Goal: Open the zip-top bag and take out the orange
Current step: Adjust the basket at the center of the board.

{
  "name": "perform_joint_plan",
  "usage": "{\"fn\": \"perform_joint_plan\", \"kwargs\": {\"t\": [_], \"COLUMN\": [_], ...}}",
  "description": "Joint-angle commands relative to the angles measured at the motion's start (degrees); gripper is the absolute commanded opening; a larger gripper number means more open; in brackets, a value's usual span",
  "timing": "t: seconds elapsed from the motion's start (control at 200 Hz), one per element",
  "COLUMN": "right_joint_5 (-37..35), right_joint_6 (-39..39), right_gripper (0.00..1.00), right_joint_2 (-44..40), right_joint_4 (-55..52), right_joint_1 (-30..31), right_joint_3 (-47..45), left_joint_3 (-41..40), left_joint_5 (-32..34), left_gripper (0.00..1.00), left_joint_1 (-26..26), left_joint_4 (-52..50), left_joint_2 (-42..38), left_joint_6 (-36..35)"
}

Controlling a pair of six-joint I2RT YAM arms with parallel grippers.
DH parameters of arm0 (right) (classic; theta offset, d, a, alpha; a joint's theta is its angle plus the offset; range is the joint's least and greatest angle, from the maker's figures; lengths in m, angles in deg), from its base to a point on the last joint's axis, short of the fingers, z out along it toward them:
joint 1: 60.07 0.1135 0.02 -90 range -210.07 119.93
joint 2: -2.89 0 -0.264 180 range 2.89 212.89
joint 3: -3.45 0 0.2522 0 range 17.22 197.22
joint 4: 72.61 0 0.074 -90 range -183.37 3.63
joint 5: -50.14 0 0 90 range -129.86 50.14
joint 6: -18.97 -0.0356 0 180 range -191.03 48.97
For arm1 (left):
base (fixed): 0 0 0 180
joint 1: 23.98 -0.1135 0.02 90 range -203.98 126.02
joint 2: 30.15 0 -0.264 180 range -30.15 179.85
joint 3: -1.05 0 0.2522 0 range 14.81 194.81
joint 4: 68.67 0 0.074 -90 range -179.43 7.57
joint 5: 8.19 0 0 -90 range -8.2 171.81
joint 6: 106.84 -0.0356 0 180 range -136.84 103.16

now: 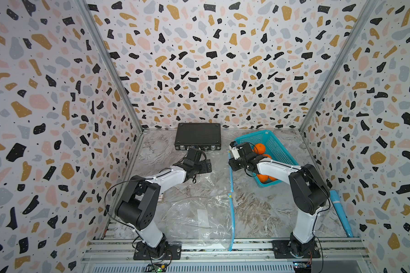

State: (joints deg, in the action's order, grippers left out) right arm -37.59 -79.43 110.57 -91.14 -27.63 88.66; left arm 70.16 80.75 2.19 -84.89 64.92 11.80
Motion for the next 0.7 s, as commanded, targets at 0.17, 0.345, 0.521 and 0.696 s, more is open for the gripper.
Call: {"fn": "perform_joint_plan", "kwargs": {"t": [0.17,0.345,0.521,0.696], "right_joint_5": [1.9,-0.2,-2.7,0.8], "right_joint_6": [4.8,4.9,4.2,5.3], "right_gripper": [0.52,0.53,0.54,0.5], "right_joint_2": [1.7,1.9,1.7,4.4], "right_joint_4": [-11.2,-12.4,-12.6,-15.2], "right_joint_1": [2.3,4.8,4.9,4.0], "right_joint_3": [8.8,11.4,12.3,17.7], "left_joint_3": [2.2,-1.8,-8.1,-12.5], "left_joint_5": [-2.3,-5.8,-12.3,-20.8], "left_gripper": [0.22,0.0,0.0,0.0], "left_joint_1": [-0.3,-5.7,-13.8,-16.4], "left_joint_4": [0.1,1.7,4.8,13.4], "left_joint_2": [4.8,1.1,-5.0,-4.0], "left_joint_6": [-1.3,-1.0,-0.2,3.8]}}
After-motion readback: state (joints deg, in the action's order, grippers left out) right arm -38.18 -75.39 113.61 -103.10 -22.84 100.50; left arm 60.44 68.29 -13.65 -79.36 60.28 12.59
